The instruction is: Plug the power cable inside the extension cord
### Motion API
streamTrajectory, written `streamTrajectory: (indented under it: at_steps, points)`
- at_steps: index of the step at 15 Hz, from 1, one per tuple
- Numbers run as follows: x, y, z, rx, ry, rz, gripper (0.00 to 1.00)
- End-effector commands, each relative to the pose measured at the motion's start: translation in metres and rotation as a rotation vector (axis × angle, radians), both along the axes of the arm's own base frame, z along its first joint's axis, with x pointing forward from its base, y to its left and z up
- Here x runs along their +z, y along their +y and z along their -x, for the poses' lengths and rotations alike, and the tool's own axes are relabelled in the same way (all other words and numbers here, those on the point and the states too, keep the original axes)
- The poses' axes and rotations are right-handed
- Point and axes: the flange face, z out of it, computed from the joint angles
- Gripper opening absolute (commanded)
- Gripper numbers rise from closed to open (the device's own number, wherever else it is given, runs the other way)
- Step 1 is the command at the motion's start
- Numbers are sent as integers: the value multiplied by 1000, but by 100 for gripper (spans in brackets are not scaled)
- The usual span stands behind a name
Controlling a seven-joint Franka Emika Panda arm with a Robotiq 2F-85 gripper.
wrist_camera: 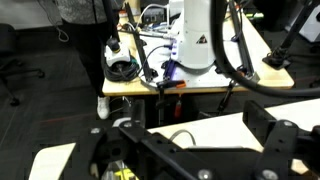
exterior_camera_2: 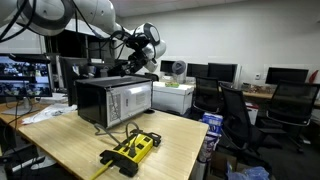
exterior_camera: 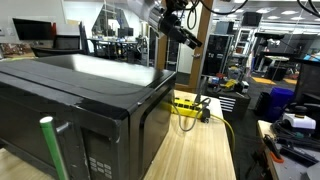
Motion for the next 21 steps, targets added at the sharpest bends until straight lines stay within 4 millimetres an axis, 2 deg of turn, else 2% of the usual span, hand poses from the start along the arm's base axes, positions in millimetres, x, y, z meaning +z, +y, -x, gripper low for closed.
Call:
streamTrajectory:
  at_steps: [1,6,8,9,12,18,21]
  points:
    - [-4,1,-4,9,-173,70,100]
    - [-8,3,-13,58,-444,68,100]
    - [-11,5,-7,87,-460,62,100]
    - [-16,-2,-26,81,-439,68,100]
    - [-13,2,-16,87,-439,63,100]
    - [-1,2,-34,150,-705,123,100]
    - [0,4,-32,159,-811,98,100]
